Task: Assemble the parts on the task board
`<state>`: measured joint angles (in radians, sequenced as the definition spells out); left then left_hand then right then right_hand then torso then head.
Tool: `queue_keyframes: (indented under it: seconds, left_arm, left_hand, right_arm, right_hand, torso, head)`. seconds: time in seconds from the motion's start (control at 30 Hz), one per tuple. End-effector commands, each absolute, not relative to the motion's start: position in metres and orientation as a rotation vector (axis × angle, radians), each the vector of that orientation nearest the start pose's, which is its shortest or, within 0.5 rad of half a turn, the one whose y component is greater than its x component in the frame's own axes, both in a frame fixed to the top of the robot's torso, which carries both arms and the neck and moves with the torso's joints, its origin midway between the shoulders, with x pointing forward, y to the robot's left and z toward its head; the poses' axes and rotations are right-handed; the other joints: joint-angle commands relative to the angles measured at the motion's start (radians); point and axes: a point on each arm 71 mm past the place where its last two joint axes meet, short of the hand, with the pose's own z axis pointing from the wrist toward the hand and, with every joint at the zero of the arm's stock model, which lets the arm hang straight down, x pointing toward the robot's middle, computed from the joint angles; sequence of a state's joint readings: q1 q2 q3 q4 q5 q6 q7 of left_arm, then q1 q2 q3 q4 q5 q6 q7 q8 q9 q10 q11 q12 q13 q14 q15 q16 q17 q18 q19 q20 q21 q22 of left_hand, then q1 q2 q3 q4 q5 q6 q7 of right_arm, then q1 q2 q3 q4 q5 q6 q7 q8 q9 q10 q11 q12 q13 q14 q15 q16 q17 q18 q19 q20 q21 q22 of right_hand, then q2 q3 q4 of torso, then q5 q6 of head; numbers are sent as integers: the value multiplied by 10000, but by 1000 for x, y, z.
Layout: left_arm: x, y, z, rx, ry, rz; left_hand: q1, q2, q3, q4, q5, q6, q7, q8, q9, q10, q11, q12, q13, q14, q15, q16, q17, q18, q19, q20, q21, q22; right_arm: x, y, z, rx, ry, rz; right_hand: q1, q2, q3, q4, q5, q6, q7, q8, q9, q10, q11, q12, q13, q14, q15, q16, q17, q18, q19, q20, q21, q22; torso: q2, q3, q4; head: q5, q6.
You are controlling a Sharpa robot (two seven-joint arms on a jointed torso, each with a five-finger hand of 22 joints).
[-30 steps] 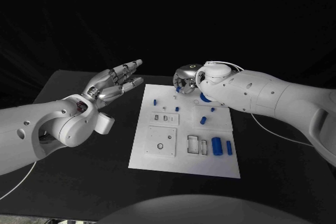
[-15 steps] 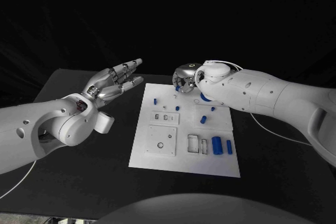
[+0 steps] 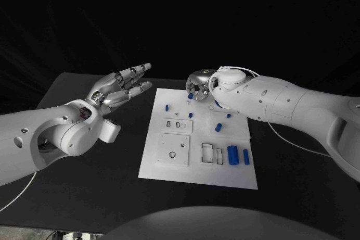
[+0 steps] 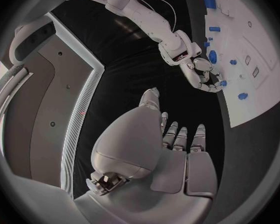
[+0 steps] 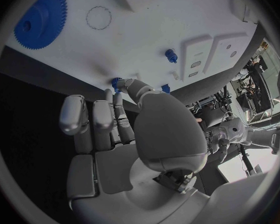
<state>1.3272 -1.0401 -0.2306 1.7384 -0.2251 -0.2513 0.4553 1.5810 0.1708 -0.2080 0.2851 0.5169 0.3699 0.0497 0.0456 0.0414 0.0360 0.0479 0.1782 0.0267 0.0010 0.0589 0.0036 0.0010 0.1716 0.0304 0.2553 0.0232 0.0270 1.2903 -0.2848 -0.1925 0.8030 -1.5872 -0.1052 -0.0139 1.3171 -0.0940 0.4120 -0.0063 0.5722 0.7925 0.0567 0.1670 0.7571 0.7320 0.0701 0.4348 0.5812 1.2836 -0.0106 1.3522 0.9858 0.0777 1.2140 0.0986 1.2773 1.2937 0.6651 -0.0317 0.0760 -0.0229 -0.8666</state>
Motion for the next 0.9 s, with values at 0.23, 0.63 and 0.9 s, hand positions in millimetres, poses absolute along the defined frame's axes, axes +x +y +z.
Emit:
queue_keyframes:
  seconds: [0.23,0.63,0.9]
  left_arm:
    - [435,231,-166,-7624,15639,-15626]
    - [437,238,-166,-7841,15411,-15557]
    - [442,243,-166,-8174,15025,-15508]
  left_hand:
    - [109,12,-33,-34,72,54,103,57,13,21,5,55,16,-10,46,-36,-10,91,32,89,61,-112]
    - [-464,87,-300,70,-577,-1453,-1094,-189,-139,-53,130,-207,-21,-10,253,-36,-10,80,-19,119,25,-134]
    - [-2323,111,-1076,57,-3882,-3117,-2079,-354,-306,-108,7,-566,-55,-10,338,-36,-10,79,-81,124,-26,-159]
  right_arm:
    - [586,-111,-218,-4964,17963,3492]
    - [581,-145,-183,-3978,15923,4904]
    - [568,-187,-161,-3403,15631,5112]
  right_hand:
    - [-152,-138,-129,18,-1786,-1215,-487,-1061,-1079,-1139,178,-1100,-357,-640,190,-348,-657,317,-661,173,-656,-339]
    - [-229,182,-1523,559,-3956,-3203,-844,-1082,-3517,-945,337,-1386,-217,-1994,387,-1205,-2390,635,-2011,410,-2420,-1292]
    - [-441,498,-2215,1337,-4383,-1467,-38,-821,-3804,1848,-35,1410,1171,-3817,393,-2699,-4178,1005,-4026,730,-5300,-2819]
  torso:
    - [-8,-6,-3]
    - [-23,-12,-25]
    - [-67,-16,-39]
  head:
    - [36,-22]
    - [164,71]
    - [175,135]
